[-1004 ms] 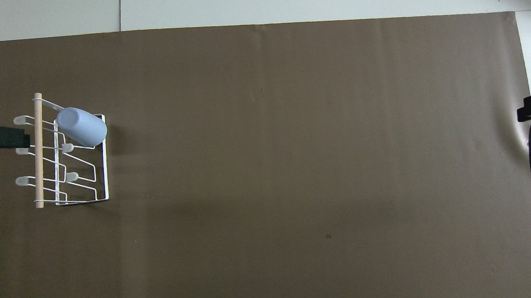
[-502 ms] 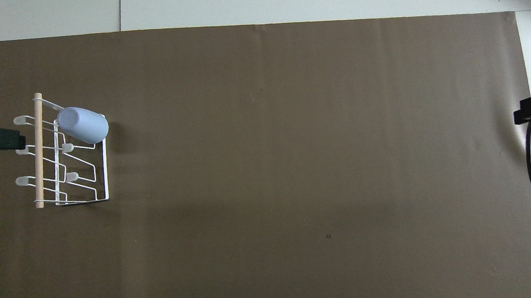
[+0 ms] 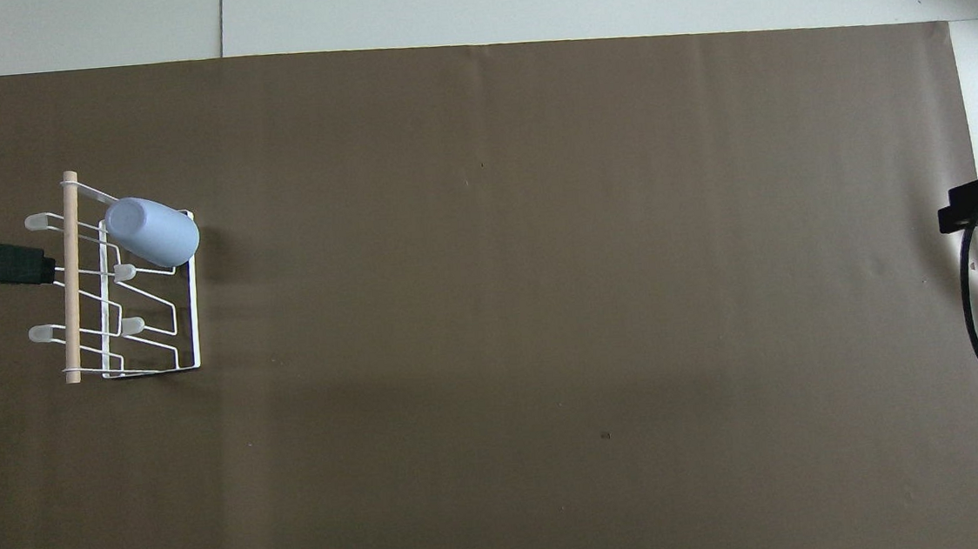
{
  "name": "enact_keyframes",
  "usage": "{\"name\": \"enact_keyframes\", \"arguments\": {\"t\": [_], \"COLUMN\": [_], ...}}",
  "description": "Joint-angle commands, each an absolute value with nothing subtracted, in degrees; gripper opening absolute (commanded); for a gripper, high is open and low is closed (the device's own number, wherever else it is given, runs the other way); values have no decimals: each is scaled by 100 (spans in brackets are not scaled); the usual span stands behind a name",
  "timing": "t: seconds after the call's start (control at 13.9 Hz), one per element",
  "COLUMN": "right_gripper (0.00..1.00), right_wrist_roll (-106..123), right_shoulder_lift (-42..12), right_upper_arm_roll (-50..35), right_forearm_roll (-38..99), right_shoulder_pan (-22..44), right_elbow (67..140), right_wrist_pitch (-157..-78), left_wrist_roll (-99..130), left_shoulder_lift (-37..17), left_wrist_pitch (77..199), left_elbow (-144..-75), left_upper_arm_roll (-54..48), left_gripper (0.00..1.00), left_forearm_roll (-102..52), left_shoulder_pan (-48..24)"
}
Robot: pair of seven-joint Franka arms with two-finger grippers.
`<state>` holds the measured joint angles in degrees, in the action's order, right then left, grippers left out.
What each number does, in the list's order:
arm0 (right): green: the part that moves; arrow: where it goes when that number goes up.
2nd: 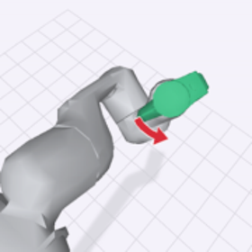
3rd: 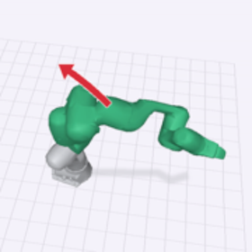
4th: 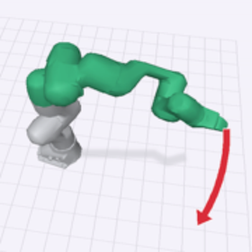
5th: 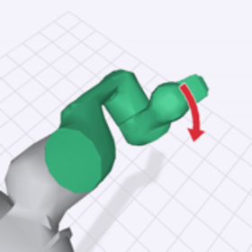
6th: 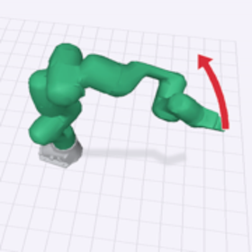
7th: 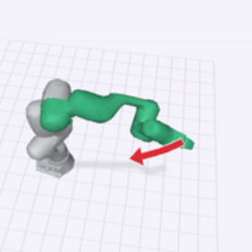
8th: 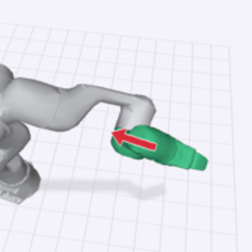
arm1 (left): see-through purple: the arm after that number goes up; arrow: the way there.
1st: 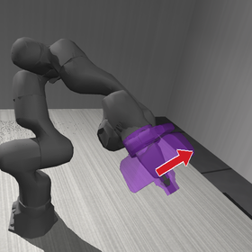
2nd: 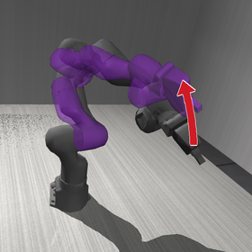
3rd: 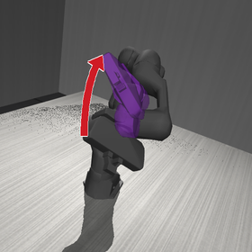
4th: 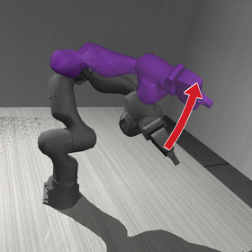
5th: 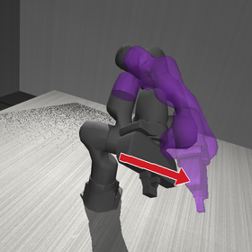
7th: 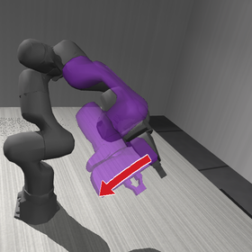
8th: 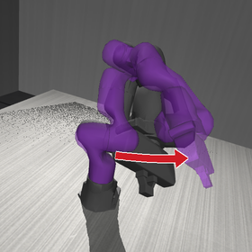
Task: Hang cup on cup holder
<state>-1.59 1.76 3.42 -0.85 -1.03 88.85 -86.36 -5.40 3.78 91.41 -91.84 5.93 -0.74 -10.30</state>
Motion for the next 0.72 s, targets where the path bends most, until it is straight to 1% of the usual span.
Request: {"name": "enact_keyframes", "arguments": {"t": [0.0,0.14,0.65], "right_gripper": [100,100,100], "right_wrist_roll": [-141,-141,-141], "right_shoulder_lift": [281,290,290], "right_upper_arm_roll": [369,360,369], "right_forearm_roll": [-9,-9,-9], "right_shoulder_pan": [-105,-97,-105], "right_elbow": [9009,9018,9018], "right_wrist_pitch": [-8640,-8640,-8640], "left_wrist_roll": [-563,-528,-510], "left_shoulder_lift": [334,360,404], "left_wrist_pitch": [8711,8561,8613], "left_elbow": [-9079,-9097,-9211], "left_upper_arm_roll": [642,335,-26], "left_gripper": [100,100,100], "left_forearm_roll": [53,53,0], "left_shoulder_pan": [-1177,-1117,-721]}}
